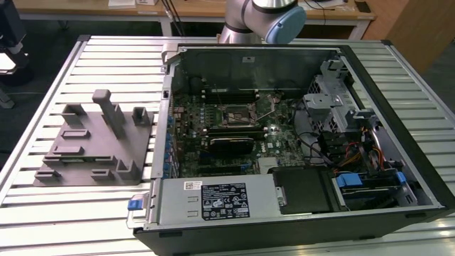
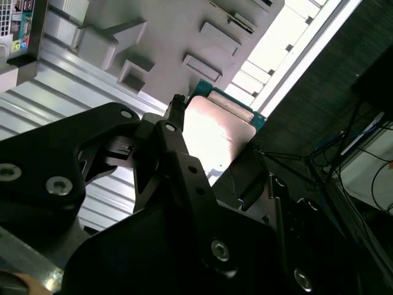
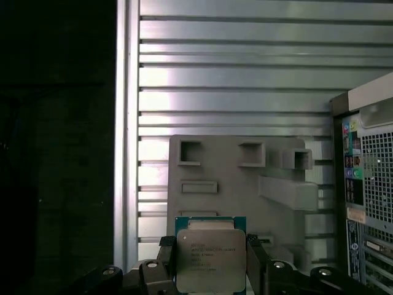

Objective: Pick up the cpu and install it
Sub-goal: 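Pick up the cpu and move it towards the insertion slot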

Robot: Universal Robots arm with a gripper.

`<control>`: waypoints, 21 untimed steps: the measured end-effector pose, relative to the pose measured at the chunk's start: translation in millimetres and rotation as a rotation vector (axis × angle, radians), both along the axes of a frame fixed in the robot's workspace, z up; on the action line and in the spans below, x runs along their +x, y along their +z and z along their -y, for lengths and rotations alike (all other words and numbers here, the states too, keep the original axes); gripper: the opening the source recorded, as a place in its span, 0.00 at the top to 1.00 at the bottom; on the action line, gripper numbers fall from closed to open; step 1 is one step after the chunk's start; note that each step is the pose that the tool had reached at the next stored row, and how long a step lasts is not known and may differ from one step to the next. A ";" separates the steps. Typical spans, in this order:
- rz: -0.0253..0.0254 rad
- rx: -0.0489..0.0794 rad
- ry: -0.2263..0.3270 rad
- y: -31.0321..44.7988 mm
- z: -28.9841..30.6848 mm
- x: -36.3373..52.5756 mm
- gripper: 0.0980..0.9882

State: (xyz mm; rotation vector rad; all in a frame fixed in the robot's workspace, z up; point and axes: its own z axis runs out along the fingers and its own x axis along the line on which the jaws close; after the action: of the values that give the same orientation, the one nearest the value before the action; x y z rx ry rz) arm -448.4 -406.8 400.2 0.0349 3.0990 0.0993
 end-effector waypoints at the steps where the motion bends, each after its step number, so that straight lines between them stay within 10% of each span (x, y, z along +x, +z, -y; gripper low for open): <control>1: -0.0001 0.000 0.000 1.6 0.0 0.0 0.50; 21: 0.0001 0.000 0.000 8.7 0.0 2.6 0.50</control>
State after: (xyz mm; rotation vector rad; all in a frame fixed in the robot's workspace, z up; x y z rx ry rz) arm -445.7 -406.8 408.9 0.0348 3.0989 0.0992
